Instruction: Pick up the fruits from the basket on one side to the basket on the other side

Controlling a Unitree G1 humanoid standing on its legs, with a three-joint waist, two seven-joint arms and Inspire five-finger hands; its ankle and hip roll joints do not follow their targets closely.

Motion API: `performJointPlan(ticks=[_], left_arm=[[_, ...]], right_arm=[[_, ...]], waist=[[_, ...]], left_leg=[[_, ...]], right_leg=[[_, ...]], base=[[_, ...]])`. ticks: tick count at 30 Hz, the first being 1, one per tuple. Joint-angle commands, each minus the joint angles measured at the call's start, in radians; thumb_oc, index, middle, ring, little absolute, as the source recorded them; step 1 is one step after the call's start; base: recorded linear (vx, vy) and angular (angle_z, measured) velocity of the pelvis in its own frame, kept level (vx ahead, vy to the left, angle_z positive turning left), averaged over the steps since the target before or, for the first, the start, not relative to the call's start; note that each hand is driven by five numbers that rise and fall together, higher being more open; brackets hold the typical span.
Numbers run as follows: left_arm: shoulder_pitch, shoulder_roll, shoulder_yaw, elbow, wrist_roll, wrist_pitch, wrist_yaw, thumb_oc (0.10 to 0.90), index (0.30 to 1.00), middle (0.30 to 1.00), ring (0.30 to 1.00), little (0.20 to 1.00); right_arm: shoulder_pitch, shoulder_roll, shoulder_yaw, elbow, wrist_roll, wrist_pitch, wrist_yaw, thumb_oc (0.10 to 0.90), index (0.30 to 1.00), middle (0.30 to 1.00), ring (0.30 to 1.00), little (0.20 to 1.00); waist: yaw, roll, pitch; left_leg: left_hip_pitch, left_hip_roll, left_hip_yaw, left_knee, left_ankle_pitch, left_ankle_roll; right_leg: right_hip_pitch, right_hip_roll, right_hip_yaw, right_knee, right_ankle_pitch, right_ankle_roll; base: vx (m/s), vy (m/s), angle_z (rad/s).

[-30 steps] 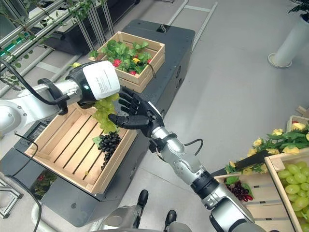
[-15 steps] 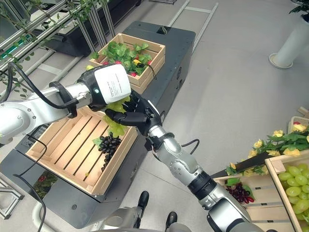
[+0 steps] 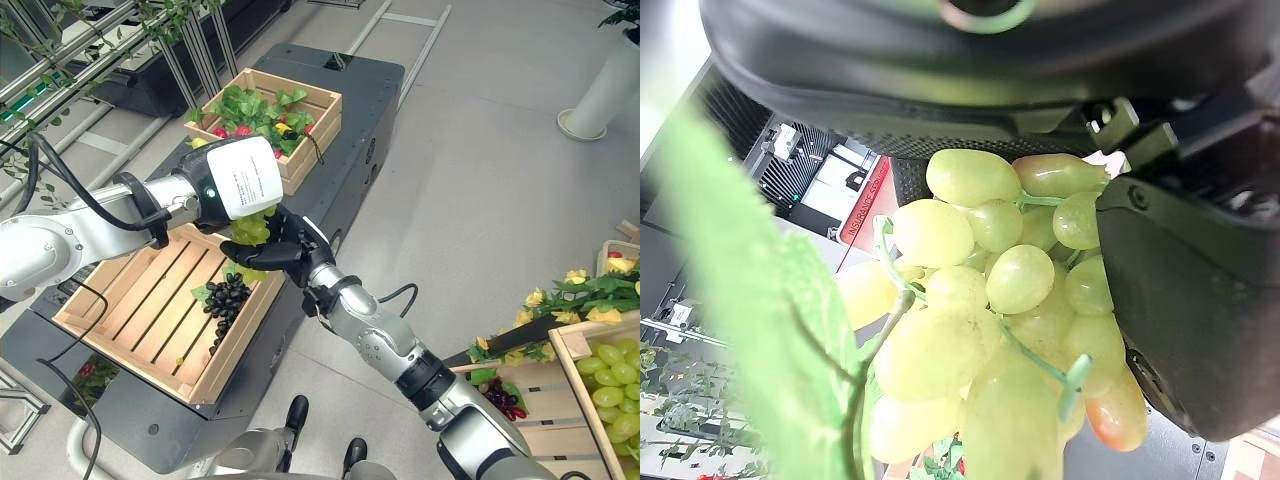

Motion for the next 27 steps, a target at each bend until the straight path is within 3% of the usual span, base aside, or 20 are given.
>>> performJointPlan(ticks=[1,6,7,8,9,10,27], left_arm=[[-0.110,-0.097,0.064,0.052,0.028,0.149,0.064,0.400,0.300,0.300,0.300,0.300],[-0.092,-0.122,0.080,0.032,0.031,0.148,0.036,0.400,0.300,0.300,0.300,0.300],[-0.082,-0.125,0.086,0.029,0.034,0.141,0.037,0.400,0.300,0.300,0.300,0.300],[-0.073,-0.126,0.092,0.025,0.023,0.139,0.036,0.400,0.300,0.300,0.300,0.300],[-0.069,-0.126,0.094,0.023,0.022,0.138,0.036,0.400,0.300,0.300,0.300,0.300],[-0.058,-0.125,0.101,0.017,0.026,0.133,0.043,0.400,0.300,0.300,0.300,0.300],[-0.011,-0.140,0.156,-0.022,0.059,0.146,0.077,0.400,0.300,0.300,0.300,0.300]], right_arm=[[-0.028,0.079,0.030,-0.055,0.030,-0.043,0.062,0.800,0.900,0.900,0.900,0.900],[-0.027,0.089,0.026,-0.051,0.039,-0.048,0.057,0.800,0.900,0.900,0.900,0.900],[-0.026,0.089,0.022,-0.053,0.041,-0.051,0.058,0.638,0.658,0.658,0.658,0.658],[-0.026,0.089,0.020,-0.055,0.040,-0.055,0.057,0.516,0.474,0.474,0.474,0.474],[-0.026,0.088,0.020,-0.056,0.040,-0.056,0.056,0.435,0.352,0.352,0.352,0.352],[-0.026,0.087,0.015,-0.056,0.041,-0.058,0.051,0.400,0.300,0.300,0.300,0.300],[-0.004,0.069,0.001,-0.045,0.000,-0.049,0.033,0.400,0.300,0.300,0.300,0.300]], waist=[[-0.005,-0.040,-0.226],[-0.007,-0.041,-0.227],[-0.007,-0.042,-0.226],[-0.006,-0.043,-0.225],[-0.006,-0.043,-0.225],[-0.005,-0.044,-0.225],[-0.007,-0.047,-0.227]], left_leg=[[0.062,-0.026,0.056,-0.028,-0.103,-0.014],[0.066,-0.027,0.056,-0.029,-0.106,-0.012],[0.067,-0.028,0.054,-0.029,-0.106,-0.012],[0.067,-0.029,0.054,-0.028,-0.107,-0.011],[0.067,-0.029,0.054,-0.028,-0.107,-0.011],[0.067,-0.029,0.053,-0.028,-0.108,-0.011],[0.073,-0.030,0.057,-0.029,-0.110,-0.009]], right_leg=[[-0.059,-0.030,0.003,0.009,0.051,0.017],[-0.057,-0.030,0.006,0.008,0.051,0.018],[-0.057,-0.030,0.007,0.008,0.052,0.018],[-0.057,-0.030,0.008,0.009,0.051,0.018],[-0.057,-0.030,0.008,0.009,0.051,0.018],[-0.057,-0.030,0.008,0.009,0.051,0.018],[-0.055,-0.032,0.006,0.009,0.052,0.020]], base=[[0.00,0.000,0.00],[0.00,0.000,0.00],[0.00,0.000,0.00],[0.00,0.000,0.00],[0.00,0.000,0.00],[0.00,0.000,0.00],[0.00,0.000,0.00]])
